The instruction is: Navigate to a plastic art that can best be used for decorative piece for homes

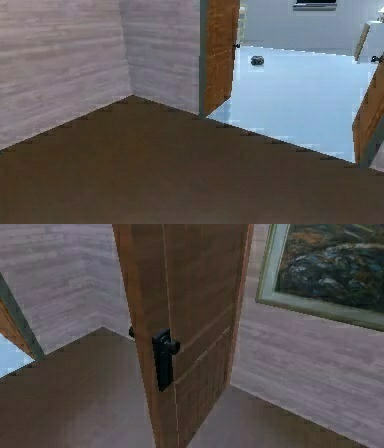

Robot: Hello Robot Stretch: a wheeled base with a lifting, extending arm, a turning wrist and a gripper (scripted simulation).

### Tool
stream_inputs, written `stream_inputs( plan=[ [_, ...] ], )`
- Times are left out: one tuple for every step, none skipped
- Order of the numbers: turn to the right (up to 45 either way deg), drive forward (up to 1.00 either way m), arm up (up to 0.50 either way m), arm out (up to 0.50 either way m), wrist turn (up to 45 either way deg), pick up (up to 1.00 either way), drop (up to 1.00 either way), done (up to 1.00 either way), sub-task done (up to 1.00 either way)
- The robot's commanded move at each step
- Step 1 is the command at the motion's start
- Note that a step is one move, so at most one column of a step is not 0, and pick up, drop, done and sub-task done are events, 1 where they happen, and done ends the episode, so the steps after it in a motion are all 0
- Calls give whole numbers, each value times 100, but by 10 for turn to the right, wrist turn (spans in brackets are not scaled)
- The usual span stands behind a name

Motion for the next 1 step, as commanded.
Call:
stream_inputs(
  plan=[
    [-240,0,0,0,0,0,0,0,0]
  ],
)
